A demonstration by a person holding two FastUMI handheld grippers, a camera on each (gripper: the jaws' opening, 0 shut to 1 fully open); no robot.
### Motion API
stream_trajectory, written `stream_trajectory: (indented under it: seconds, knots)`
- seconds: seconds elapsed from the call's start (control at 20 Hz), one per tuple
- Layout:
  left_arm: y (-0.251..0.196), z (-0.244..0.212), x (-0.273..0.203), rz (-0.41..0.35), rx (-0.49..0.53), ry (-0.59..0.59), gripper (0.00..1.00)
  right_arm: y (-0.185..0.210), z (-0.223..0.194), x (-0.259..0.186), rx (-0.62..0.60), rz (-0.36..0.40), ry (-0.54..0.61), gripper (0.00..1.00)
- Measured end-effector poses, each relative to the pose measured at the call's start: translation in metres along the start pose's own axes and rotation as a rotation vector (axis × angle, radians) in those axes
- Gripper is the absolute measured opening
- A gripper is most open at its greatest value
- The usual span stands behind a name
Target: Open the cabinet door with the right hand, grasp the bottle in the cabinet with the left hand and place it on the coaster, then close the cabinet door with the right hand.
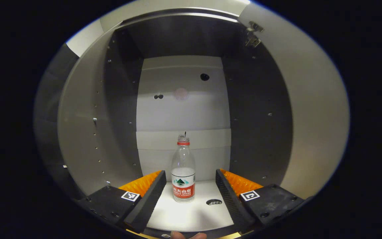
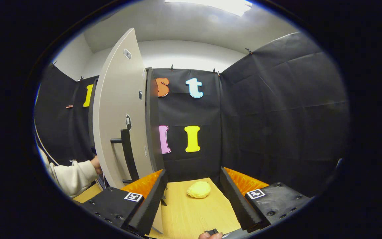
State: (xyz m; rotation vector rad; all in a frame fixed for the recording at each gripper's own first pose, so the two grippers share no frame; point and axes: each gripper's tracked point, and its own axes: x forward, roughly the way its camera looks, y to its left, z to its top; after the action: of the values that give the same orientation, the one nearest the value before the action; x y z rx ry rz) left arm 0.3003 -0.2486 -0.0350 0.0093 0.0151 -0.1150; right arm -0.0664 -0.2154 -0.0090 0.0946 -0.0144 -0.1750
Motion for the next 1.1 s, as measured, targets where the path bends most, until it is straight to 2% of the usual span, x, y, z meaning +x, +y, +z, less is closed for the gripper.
stream_trajectory:
  seconds: [0.15, 0.25, 0.3, 0.35, 0.4, 0.65, 0.9, 0.95, 1.1]
  knots:
    - [0.001, -0.010, 0.028, 0.005, 0.012, 0.006, 0.94, -0.008, 0.003, 0.000, -0.010, -0.042, -0.018, 1.00]
    - [0.004, -0.017, 0.044, 0.010, 0.024, 0.011, 0.94, -0.014, 0.003, 0.000, -0.035, -0.075, -0.027, 0.97]
    - [0.004, -0.020, 0.051, 0.015, 0.028, 0.016, 0.94, -0.014, 0.002, 0.000, -0.037, -0.083, -0.023, 1.00]
    - [0.004, -0.023, 0.057, 0.019, 0.031, 0.018, 0.92, -0.014, 0.000, 0.000, -0.035, -0.092, -0.016, 0.98]
    - [0.004, -0.026, 0.061, 0.022, 0.035, 0.021, 0.94, -0.013, -0.001, 0.000, -0.035, -0.097, -0.011, 0.98]
    - [0.009, -0.043, 0.085, 0.049, 0.046, 0.035, 0.92, -0.009, 0.001, -0.005, -0.066, -0.121, -0.016, 0.97]
    - [0.014, -0.059, 0.105, 0.055, 0.040, 0.052, 0.95, -0.009, 0.002, -0.020, -0.095, -0.153, -0.024, 0.97]
    - [0.016, -0.056, 0.102, 0.051, 0.039, 0.043, 0.77, -0.010, 0.003, -0.021, -0.093, -0.158, -0.027, 0.97]
    - [0.010, -0.043, 0.088, 0.018, 0.026, 0.033, 0.76, -0.007, 0.005, -0.023, -0.072, -0.153, -0.036, 0.97]
